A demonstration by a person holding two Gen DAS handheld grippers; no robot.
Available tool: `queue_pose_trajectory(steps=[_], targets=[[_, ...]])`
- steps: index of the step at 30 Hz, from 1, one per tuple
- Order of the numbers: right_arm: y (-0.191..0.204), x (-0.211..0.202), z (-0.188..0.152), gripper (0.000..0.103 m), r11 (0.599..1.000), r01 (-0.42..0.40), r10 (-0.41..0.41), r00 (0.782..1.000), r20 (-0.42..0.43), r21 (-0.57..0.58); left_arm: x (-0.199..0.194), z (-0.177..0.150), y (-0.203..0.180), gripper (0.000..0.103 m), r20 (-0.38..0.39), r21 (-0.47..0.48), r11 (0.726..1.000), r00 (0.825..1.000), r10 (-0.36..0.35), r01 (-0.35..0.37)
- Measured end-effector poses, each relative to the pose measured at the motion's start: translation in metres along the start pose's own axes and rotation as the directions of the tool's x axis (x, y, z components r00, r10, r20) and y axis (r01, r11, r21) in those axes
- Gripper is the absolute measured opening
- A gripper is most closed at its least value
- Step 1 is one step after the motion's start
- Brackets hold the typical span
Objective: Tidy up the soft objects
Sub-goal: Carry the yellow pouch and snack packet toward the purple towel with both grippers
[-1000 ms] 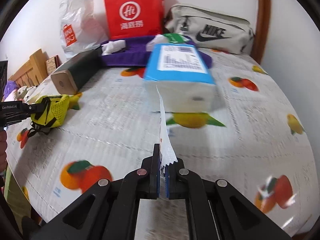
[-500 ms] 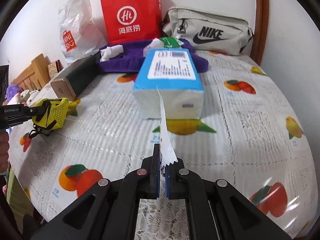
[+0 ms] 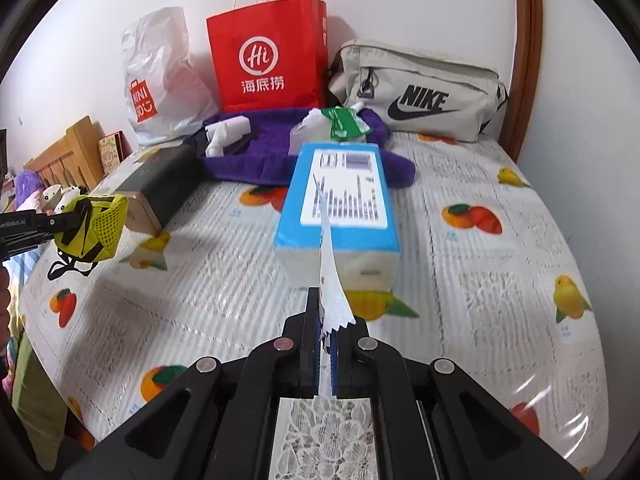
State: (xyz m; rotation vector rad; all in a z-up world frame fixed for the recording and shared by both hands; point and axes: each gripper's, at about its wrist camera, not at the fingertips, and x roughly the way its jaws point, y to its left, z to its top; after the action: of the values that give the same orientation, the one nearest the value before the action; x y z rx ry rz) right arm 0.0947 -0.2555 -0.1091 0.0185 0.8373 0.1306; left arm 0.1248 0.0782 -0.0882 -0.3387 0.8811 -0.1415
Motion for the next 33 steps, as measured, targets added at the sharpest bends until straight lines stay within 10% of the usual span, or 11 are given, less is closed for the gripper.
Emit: queue_pose_trajectory(steps=[33], targets=[[-0.014, 0.049, 0.100, 0.004, 1.000, -0.031, 0.031, 0.999, 0.010, -0.001, 0.041, 0.080, -0.025, 0.022, 0.000, 0.073, 0.992, 0.995, 0.100, -0.100]])
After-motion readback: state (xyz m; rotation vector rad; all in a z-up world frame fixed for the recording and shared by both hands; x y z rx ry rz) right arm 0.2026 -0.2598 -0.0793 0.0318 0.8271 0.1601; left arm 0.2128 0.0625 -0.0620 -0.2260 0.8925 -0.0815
